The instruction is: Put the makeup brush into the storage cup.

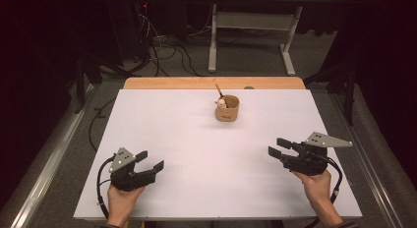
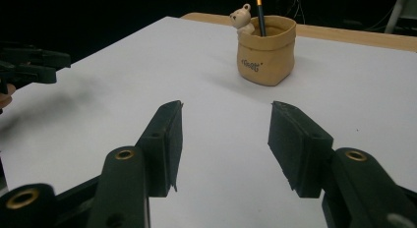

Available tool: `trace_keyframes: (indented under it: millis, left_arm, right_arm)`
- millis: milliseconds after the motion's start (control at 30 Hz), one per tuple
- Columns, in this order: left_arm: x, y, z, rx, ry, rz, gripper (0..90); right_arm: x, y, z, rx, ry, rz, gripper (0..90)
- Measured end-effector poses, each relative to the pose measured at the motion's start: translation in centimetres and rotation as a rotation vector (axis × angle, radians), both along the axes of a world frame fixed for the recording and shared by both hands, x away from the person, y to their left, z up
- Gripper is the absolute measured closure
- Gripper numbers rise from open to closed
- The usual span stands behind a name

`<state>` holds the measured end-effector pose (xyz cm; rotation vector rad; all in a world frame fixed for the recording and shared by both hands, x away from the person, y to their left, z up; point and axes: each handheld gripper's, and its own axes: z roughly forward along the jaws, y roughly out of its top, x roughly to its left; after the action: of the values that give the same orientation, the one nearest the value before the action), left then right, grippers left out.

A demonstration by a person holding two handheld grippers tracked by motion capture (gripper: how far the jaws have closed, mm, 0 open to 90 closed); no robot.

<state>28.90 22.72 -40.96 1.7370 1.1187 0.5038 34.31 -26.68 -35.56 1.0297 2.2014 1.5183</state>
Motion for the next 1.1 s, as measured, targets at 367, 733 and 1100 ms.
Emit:
trace_keyframes:
  millis: [367, 733, 1100]
  left_arm:
    - [0.0, 0.0, 0.0, 0.001, 0.001, -0.001, 28.2]
    - [0.1, 0.0, 0.0, 0.0, 0.002, -0.002, 28.2]
    - [0.1, 0.0, 0.0, 0.0, 0.003, -0.003, 28.2]
  right_arm:
    - [0.0, 0.5, -0.9, -0.038, 0.012, 0.002, 49.3]
    - [0.1, 0.9, -1.6, -0.064, 0.015, -0.001, 49.1]
    - [0.2, 1.0, -2.2, -0.071, 0.022, -0.005, 49.1]
